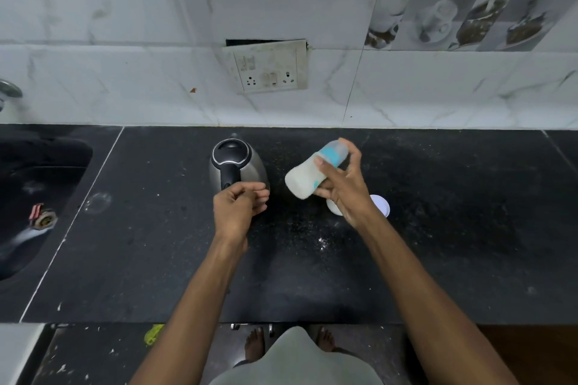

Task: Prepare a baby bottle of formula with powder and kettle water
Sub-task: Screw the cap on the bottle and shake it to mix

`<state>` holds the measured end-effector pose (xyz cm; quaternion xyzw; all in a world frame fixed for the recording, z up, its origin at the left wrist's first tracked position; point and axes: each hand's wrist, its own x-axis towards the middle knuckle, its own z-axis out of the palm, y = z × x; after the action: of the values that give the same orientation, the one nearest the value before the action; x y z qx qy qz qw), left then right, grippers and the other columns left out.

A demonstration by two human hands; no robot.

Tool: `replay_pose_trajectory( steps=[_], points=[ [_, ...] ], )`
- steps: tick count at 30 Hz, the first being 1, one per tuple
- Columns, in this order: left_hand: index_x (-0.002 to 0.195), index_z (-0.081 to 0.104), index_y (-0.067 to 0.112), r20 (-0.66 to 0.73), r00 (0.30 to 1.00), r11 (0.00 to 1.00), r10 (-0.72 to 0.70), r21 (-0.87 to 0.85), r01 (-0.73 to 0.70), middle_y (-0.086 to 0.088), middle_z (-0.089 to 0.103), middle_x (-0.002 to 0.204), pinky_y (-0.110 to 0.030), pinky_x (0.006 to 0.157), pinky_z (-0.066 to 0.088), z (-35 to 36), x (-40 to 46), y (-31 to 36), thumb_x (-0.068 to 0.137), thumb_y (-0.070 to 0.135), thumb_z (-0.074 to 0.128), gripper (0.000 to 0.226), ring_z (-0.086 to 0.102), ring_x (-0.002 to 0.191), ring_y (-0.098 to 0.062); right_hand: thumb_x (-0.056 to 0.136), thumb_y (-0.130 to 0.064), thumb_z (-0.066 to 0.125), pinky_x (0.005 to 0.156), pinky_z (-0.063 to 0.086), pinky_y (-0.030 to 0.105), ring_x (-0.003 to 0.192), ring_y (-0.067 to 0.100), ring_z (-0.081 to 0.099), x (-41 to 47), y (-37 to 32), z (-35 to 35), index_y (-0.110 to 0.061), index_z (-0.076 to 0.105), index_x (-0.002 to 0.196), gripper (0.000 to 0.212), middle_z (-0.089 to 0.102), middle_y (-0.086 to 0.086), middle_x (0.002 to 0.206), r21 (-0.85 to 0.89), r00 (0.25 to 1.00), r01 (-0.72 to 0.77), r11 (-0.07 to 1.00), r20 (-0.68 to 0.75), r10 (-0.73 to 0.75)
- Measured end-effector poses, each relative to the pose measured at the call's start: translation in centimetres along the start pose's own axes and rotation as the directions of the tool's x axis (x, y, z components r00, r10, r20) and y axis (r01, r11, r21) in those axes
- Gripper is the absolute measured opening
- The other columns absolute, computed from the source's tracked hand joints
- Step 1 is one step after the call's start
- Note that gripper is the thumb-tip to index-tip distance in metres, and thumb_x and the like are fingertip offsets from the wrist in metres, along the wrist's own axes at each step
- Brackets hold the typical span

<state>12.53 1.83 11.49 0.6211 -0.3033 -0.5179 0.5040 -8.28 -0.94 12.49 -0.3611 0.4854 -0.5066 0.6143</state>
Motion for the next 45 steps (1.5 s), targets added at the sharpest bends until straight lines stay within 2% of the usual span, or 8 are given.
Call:
replay_pose_trajectory(
  steps=[2, 12, 20, 29, 32, 36, 40, 45],
  points=[
    [0.094, 0.077, 0.003, -0.003, 1.000, 1.000, -0.007, 0.007, 0.007, -0.008, 0.079, 0.084, -0.032, 0.077, 0.064, -0.3, 0.0, -0.1, 0.100, -0.007, 0.049, 0.030, 0.075, 0.082, -0.019, 0.088, -0.012, 0.080, 0.075, 0.063, 0.047, 0.103, 0.032, 0.074, -0.2, 0.3, 0.1, -0.040, 0.043, 0.138, 0.068, 0.073, 0.014, 0.113, -0.078, 0.998, 0.000, 0.997, 0.055, 0.004],
    [0.091, 0.076, 0.005, -0.021, 1.000, 1.000, 0.001, 0.014, -0.001, -0.012, 0.077, 0.085, -0.028, 0.073, 0.062, -0.6, 0.3, -0.6, 0.100, -0.006, 0.048, 0.031, 0.075, 0.082, -0.020, 0.093, -0.007, 0.073, 0.078, 0.062, 0.047, 0.099, 0.026, 0.074, -0.5, -0.2, -0.7, -0.037, 0.041, 0.143, 0.067, 0.074, 0.002, 0.102, 0.128, 1.000, 0.028, 0.991, -0.006, -0.028],
    [0.090, 0.075, 0.005, -0.004, 1.000, 1.000, 0.002, 0.025, -0.002, -0.008, 0.077, 0.080, -0.025, 0.070, 0.063, 0.0, 0.2, -0.3, 0.100, -0.008, 0.048, 0.032, 0.073, 0.075, -0.016, 0.089, -0.001, 0.076, 0.074, 0.062, 0.043, 0.101, 0.029, 0.073, -0.6, -0.7, -0.3, -0.037, 0.042, 0.144, 0.075, 0.076, 0.009, 0.104, -0.108, 0.982, 0.049, 0.993, 0.188, -0.028],
    [0.093, 0.076, 0.003, -0.003, 1.000, 1.000, -0.016, 0.013, 0.017, -0.012, 0.077, 0.085, -0.029, 0.076, 0.064, -0.1, 0.5, -0.8, 0.102, -0.005, 0.048, 0.031, 0.073, 0.082, -0.021, 0.089, 0.001, 0.075, 0.074, 0.062, 0.044, 0.103, 0.030, 0.072, 0.1, -2.0, -0.1, -0.036, 0.040, 0.145, 0.076, 0.072, 0.015, 0.111, -0.061, 0.988, 0.061, 0.996, 0.149, -0.052],
    [0.092, 0.075, 0.003, -0.002, 1.000, 1.000, -0.014, 0.027, 0.014, -0.015, 0.077, 0.088, -0.033, 0.078, 0.064, 0.2, 0.4, -0.9, 0.102, -0.006, 0.048, 0.031, 0.073, 0.084, -0.023, 0.084, 0.004, 0.080, 0.071, 0.062, 0.039, 0.097, 0.026, 0.075, -0.3, -1.7, 0.1, -0.031, 0.043, 0.145, 0.080, 0.074, 0.014, 0.110, -0.277, 0.953, 0.088, 0.957, 0.301, 0.000],
    [0.091, 0.076, 0.004, 0.018, 1.000, 1.000, -0.014, 0.027, 0.013, -0.018, 0.077, 0.091, -0.035, 0.081, 0.063, 0.2, 0.3, -1.2, 0.102, -0.006, 0.048, 0.032, 0.074, 0.086, -0.025, 0.083, 0.002, 0.082, 0.076, 0.062, 0.037, 0.106, 0.020, 0.071, -0.5, -1.0, -0.9, -0.033, 0.041, 0.143, 0.080, 0.061, 0.010, 0.129, -0.218, 0.987, 0.102, 0.971, 0.145, -0.071],
    [0.093, 0.076, 0.003, 0.015, 0.999, 0.998, -0.032, 0.054, 0.031, -0.017, 0.077, 0.093, -0.031, 0.080, 0.063, 0.2, 0.5, -1.6, 0.103, -0.006, 0.048, 0.031, 0.074, 0.088, -0.024, 0.079, 0.000, 0.086, 0.081, 0.062, 0.038, 0.102, 0.024, 0.075, -1.3, 0.7, -1.2, -0.034, 0.046, 0.143, 0.084, 0.070, 0.012, 0.122, -0.350, 0.963, 0.081, 0.933, 0.271, 0.018],
    [0.096, 0.076, 0.003, 0.021, 0.999, 0.997, -0.039, 0.066, 0.038, -0.018, 0.078, 0.096, -0.031, 0.083, 0.064, 0.3, 0.3, -2.4, 0.103, -0.004, 0.049, 0.029, 0.075, 0.089, -0.022, 0.077, -0.007, 0.090, 0.087, 0.057, 0.022, 0.110, -0.002, 0.064, -0.5, 2.8, -1.9, -0.035, 0.034, 0.152, 0.098, 0.053, -0.012, 0.135, -0.480, 0.983, 0.171, 0.861, 0.140, -0.117]
  ],
)
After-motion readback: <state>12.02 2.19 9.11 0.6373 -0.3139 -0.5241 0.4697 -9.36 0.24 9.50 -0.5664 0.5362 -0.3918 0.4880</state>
